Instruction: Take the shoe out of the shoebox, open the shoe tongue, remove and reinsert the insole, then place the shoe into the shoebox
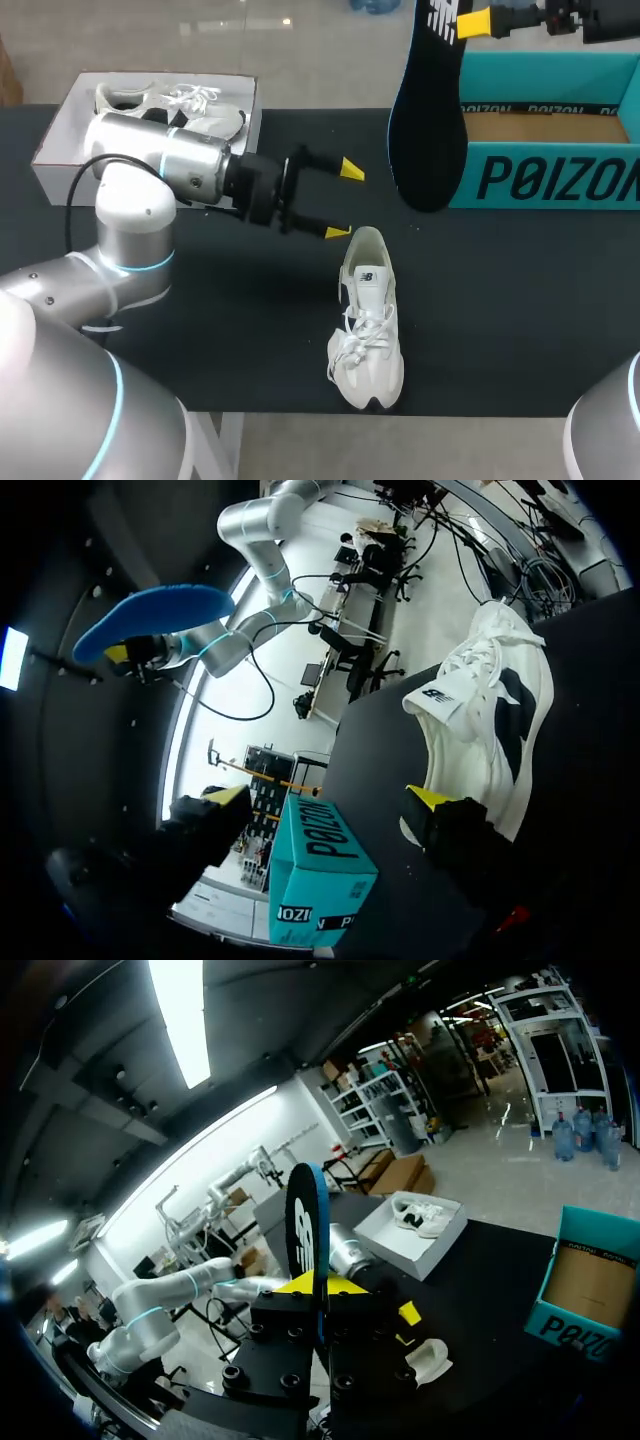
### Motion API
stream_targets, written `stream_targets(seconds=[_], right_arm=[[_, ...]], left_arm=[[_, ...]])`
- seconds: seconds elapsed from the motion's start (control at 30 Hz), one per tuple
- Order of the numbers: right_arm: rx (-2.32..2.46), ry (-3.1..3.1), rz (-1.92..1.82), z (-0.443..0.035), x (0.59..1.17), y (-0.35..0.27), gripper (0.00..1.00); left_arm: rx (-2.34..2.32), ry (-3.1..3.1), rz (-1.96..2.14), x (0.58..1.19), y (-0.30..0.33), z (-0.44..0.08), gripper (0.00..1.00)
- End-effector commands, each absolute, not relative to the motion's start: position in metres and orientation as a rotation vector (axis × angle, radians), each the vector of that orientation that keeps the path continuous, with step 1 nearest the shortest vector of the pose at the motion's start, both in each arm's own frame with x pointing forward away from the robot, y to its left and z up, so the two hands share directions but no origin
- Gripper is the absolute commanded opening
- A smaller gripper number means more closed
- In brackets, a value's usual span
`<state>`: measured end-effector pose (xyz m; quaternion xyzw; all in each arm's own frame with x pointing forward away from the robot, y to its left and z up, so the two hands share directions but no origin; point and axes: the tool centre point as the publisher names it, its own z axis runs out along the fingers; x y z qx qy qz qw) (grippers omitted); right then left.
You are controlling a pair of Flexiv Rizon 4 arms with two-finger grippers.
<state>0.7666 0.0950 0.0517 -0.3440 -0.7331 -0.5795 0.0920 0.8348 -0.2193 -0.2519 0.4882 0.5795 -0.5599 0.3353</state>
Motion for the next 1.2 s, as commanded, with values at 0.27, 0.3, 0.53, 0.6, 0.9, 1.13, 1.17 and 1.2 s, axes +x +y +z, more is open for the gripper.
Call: stream_targets(seconds=[0.27,0.3,0.53,0.6,0.9,1.13,1.17,1.2], right_arm=[[-1.024,-2.178,-1.717,0.052,0.768,0.097,0.00],[-1.024,-2.178,-1.717,0.052,0.768,0.097,0.00],[-1.024,-2.178,-1.717,0.052,0.768,0.097,0.00],[-1.024,-2.178,-1.717,0.052,0.768,0.097,0.00],[-1.024,-2.178,-1.717,0.052,0.768,0.097,0.00],[-1.019,-2.166,-1.696,0.051,0.770,0.078,0.00],[-1.030,-2.152,-1.695,0.050,0.770,0.071,0.00],[-1.033,-2.126,-1.707,0.049,0.769,0.063,0.00]], left_arm=[[1.208,1.458,-1.405,0.815,-0.279,-0.228,1.00],[1.209,1.452,-1.404,0.814,-0.281,-0.225,1.00],[1.191,1.467,-1.339,0.813,-0.298,-0.214,1.00],[1.191,1.467,-1.339,0.813,-0.298,-0.214,1.00],[1.191,1.467,-1.339,0.813,-0.298,-0.214,1.00],[1.191,1.467,-1.339,0.813,-0.298,-0.214,1.00],[1.191,1.467,-1.339,0.813,-0.298,-0.214,1.00],[1.191,1.467,-1.339,0.813,-0.298,-0.214,1.00]])
